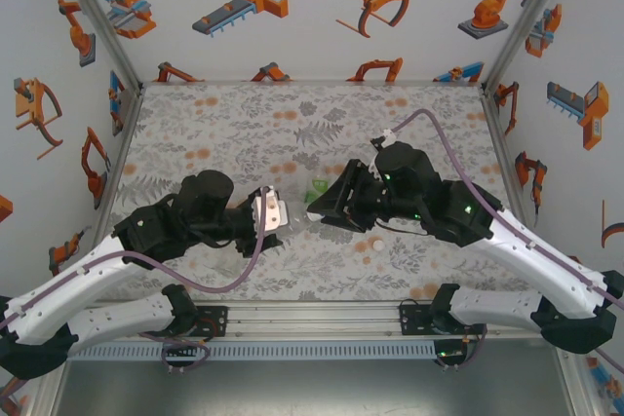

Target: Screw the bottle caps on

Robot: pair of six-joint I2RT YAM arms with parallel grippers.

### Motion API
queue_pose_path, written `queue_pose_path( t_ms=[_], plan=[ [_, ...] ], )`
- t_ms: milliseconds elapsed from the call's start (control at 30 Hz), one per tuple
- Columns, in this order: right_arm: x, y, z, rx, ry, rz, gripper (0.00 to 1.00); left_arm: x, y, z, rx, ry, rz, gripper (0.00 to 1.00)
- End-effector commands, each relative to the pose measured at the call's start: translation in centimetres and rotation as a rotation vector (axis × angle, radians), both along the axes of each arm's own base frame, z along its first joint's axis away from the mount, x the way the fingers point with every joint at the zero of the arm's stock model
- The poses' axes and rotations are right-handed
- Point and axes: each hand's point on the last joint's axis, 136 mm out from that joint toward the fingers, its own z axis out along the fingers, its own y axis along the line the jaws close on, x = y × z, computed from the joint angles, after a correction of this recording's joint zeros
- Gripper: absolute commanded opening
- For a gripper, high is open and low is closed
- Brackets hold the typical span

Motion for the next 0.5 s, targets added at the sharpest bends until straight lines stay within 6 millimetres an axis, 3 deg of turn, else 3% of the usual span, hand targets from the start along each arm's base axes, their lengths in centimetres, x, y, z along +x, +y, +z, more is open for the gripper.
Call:
queue_pose_path(
  t_ms=[0, 167, 333, 400, 467],
  plan=[
    [-0.6, -0.2, 0.6, 0.012, 0.024, 0.007, 0.46, 0.4, -0.5, 1.1, -0.041, -0.032, 0.006, 0.00],
    [-0.4, -0.3, 0.5, 0.009, 0.010, -0.002, 0.31, 0.2, -0.6, 1.0, -0.040, -0.026, -0.006, 0.00],
    [0.2, -0.6, 0.5, -0.016, -0.038, -0.013, 0.30, -0.4, -0.7, 1.2, -0.058, -0.022, -0.042, 0.02],
    [0.5, -0.6, 0.7, -0.031, -0.070, -0.004, 0.20, -0.5, -0.8, 1.3, -0.069, -0.023, -0.046, 0.26],
    [0.8, -0.8, 0.4, -0.064, -0.087, -0.008, 0.19, -0.4, -0.7, 1.5, -0.078, -0.027, -0.037, 0.53]
  ],
)
